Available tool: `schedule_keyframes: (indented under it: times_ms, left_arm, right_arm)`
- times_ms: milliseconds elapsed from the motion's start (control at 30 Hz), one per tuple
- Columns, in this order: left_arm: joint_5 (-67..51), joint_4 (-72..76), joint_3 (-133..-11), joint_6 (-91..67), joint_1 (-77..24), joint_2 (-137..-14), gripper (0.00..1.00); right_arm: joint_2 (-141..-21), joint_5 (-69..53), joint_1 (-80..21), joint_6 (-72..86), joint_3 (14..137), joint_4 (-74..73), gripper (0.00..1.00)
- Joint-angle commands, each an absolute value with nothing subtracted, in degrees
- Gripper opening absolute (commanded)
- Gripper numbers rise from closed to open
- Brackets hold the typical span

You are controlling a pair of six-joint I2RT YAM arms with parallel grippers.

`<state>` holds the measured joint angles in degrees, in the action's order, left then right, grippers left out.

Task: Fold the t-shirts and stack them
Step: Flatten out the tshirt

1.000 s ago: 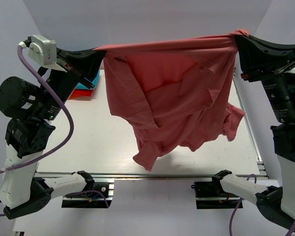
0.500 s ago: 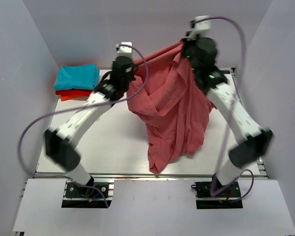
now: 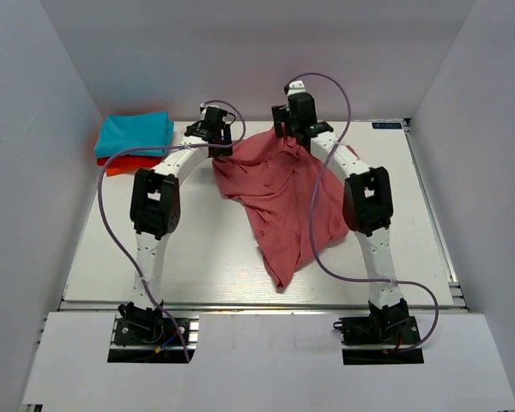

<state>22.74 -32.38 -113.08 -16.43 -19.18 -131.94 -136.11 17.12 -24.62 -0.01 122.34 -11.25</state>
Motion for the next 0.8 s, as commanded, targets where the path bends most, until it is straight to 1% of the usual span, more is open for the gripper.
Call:
schedule_keyframes:
  times_ms: [0, 33, 100, 133, 167, 233, 267, 333, 367, 400, 433, 467, 533, 567, 600, 667, 700, 767]
  left_arm:
    - [19.2, -32.6, -113.4, -15.5, -19.8, -123.8, 1.00]
    - [18.4, -32.1, -112.2, -14.8, -19.8, -120.9, 1.00]
    - [16.8, -32.1, -107.6, -14.8, -19.8, -117.6, 1.00]
    - [16.2, -32.1, -105.5, -14.2, -20.5, -114.0, 1.00]
    - [16.2, -30.5, -100.9, -14.2, -21.3, -112.2, 1.00]
    - [11.1, -29.3, -96.4, -14.2, -21.3, -109.0, 1.00]
    - [6.7, -28.5, -92.0, -14.2, -21.8, -106.1, 1.00]
    - [4.0, -26.7, -87.1, -14.2, -21.8, -103.3, 1.00]
    - [2.0, -24.4, -82.0, -13.5, -21.8, -102.1, 1.00]
    - [1.5, -23.1, -79.4, -13.4, -22.4, -100.8, 1.00]
    - [1.0, -22.0, -75.4, -12.7, -22.4, -99.0, 1.00]
    - [1.0, -21.5, -74.1, -12.0, -22.4, -99.0, 1.00]
    - [1.0, -21.4, -71.9, -11.3, -22.9, -99.0, 1.00]
    - [1.0, -21.4, -71.9, -11.3, -22.9, -99.7, 1.00]
    - [1.0, -22.0, -71.9, -11.3, -22.9, -100.3, 1.00]
    - [1.6, -22.0, -71.9, -9.7, -22.9, -102.0, 1.00]
    - [1.6, -19.9, -71.3, -9.1, -22.9, -102.0, 0.97]
    - [0.9, -18.1, -70.6, -8.4, -22.9, -103.6, 0.94]
  right_arm:
    - [-126.5, 14.6, -23.6, 2.4, 122.0, -9.5, 0.90]
    - [-122.6, 14.2, -23.6, 3.3, 121.0, -10.3, 0.90]
    - [-119.6, 13.8, -23.6, 4.3, 116.8, -15.3, 0.90]
    - [-114.7, 13.5, -23.6, 6.9, 115.3, -16.5, 0.90]
    - [-113.0, 12.5, -23.5, 7.8, 108.8, -19.2, 0.90]
    - [-107.5, 10.4, -23.7, 11.0, 103.3, -22.0, 0.90]
    - [-104.3, 8.0, -23.6, 13.8, 94.7, -22.7, 0.90]
    - [-98.5, 6.2, -24.0, 15.4, 88.4, -22.4, 0.90]
    - [-93.2, 5.3, -24.1, 16.3, 82.7, -22.1, 0.90]
    - [-91.5, 1.1, -24.4, 16.7, 77.0, -20.3, 0.90]
    - [-89.9, 0.6, -24.9, 17.0, 72.0, -19.9, 0.90]
    - [-85.7, -3.7, -25.1, 17.0, 67.9, -19.3, 0.90]
    - [-83.5, -8.7, -26.5, 16.5, 63.1, -18.7, 0.90]
    - [-80.5, -9.7, -27.0, 15.6, 61.8, -18.7, 0.90]
    - [-79.6, -10.9, -27.4, 15.2, 58.4, -18.9, 0.90]
    - [-76.7, -13.5, -29.1, 14.5, 56.0, -18.6, 0.90]
    - [-74.4, -14.1, -30.0, 14.2, 53.4, -19.0, 0.90]
    - [-73.0, -15.4, -31.5, 14.3, 52.0, -19.6, 0.90]
